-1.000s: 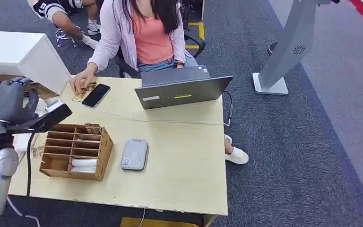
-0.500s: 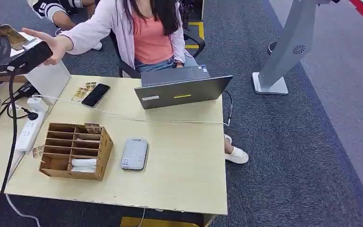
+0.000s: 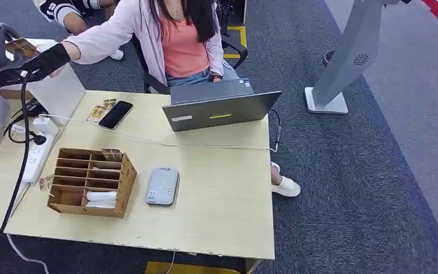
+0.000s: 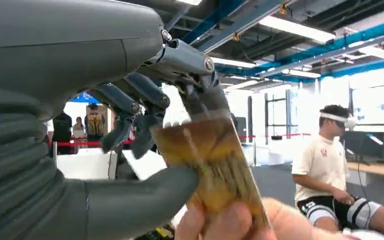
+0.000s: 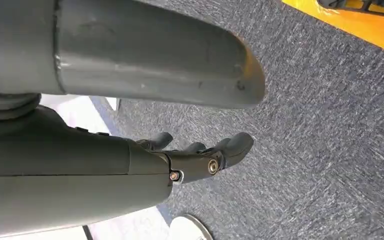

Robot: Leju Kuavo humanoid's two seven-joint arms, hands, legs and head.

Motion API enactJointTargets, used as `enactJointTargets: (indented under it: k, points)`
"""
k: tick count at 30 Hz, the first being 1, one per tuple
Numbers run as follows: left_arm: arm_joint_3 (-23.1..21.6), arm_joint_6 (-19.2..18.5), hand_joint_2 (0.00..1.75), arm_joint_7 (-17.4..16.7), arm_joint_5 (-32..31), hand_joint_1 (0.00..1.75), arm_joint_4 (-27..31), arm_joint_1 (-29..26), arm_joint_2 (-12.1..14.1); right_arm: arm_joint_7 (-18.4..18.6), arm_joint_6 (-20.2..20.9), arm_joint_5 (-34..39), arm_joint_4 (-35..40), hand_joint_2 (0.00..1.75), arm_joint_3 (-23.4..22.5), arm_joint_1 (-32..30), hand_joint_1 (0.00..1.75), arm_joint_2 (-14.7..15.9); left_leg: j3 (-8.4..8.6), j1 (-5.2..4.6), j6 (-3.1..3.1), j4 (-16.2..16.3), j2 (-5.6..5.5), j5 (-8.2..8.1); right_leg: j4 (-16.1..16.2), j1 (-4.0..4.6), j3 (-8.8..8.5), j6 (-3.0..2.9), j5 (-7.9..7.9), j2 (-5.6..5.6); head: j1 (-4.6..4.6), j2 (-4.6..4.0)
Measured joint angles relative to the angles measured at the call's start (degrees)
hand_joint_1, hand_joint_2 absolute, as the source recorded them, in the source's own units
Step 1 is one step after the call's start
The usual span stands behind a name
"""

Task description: Pass the card to the sensor for recognition and then transmit it.

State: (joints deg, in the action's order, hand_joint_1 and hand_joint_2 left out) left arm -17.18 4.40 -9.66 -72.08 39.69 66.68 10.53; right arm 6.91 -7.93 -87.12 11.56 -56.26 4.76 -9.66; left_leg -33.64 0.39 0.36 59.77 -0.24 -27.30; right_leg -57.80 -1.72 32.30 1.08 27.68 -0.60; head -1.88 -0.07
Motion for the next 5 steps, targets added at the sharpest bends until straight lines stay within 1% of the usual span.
enactJointTargets:
  k: [5]
  points:
    - [0.0, 0.6, 1.75, -0.1, 0.1, 0.0, -0.5, -0.1, -0.2, 0.0, -0.2, 0.0, 0.0, 0.0, 0.0, 0.0, 0.0, 0.0, 0.0, 0.0, 0.0, 0.0, 0.0, 0.0, 0.0, 0.0, 0.0, 0.0, 0.0, 0.01, 0.0, 0.0]
